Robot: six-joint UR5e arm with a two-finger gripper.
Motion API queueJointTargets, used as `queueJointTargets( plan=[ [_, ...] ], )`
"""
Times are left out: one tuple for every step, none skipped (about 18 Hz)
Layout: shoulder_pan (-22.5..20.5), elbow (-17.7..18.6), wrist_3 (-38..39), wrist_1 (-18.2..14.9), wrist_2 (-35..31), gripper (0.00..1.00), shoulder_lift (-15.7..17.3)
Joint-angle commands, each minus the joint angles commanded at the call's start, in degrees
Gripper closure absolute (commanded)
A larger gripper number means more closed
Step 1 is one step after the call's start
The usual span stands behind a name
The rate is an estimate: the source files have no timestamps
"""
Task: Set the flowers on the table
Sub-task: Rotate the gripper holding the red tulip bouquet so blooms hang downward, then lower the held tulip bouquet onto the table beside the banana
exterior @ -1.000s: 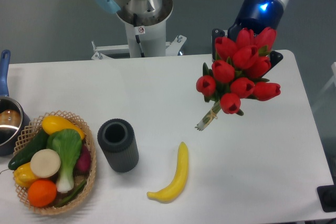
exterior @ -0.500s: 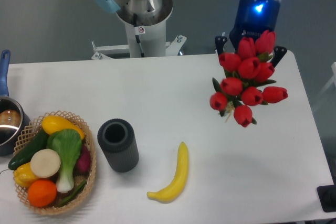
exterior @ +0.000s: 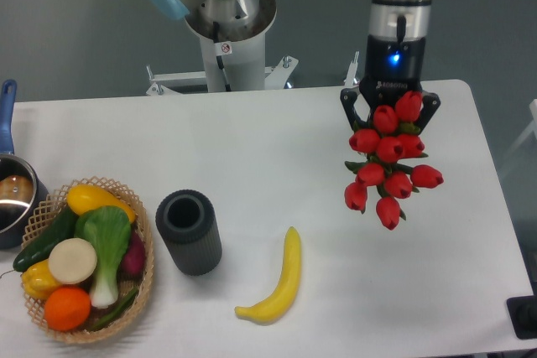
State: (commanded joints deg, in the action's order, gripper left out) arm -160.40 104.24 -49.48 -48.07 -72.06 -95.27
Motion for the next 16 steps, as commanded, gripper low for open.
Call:
queueJointTargets(
  plan=[
    [0.0, -0.1, 0.0, -1.1, -1.2, 0.6, -0.3],
    [0.0, -0.1, 0.0, -1.9, -2.1, 0.6, -0.4],
    [0.1, -0.1, 0.0, -2.7, -2.6, 0.6, -0.6],
    [0.2, -0.2, -0.1, -3.5, -2.6, 0.6, -1.1],
    [0.3, -0.2, 0.0, -3.9, -2.6, 0.6, -1.3],
    [0.4, 0.0, 0.1, -4.1, -2.7, 0.6, -1.9],
    [0.4, 0.1, 0.3, -4.2, -2.8, 0.6, -2.5],
    [0.4, 0.2, 0.4, -4.4, -2.8, 0.6, -3.0],
    [0.3, 0.1, 0.5, -4.5, -2.8, 0.6, -3.7],
    [0.4, 0.2, 0.5, -4.6, -2.8, 0.6, -4.1],
    [0.4, 0.2, 0.6, -4.7, -2.7, 0.6, -4.7],
    [0.4, 0.2, 0.6, -4.7, -2.8, 0.6, -5.6],
    [0.4, 0.1, 0.6, -4.7, -2.8, 0.6, -6.7],
    [0.4, -0.2, 0.7, -4.8, -2.9, 0.6, -8.2],
    [0.4, -0.4, 0.7, -4.7, -2.8, 0.6, -9.3],
    [0.4, -0.4, 0.7, -4.7, -2.8, 0.58, -10.4]
  ],
)
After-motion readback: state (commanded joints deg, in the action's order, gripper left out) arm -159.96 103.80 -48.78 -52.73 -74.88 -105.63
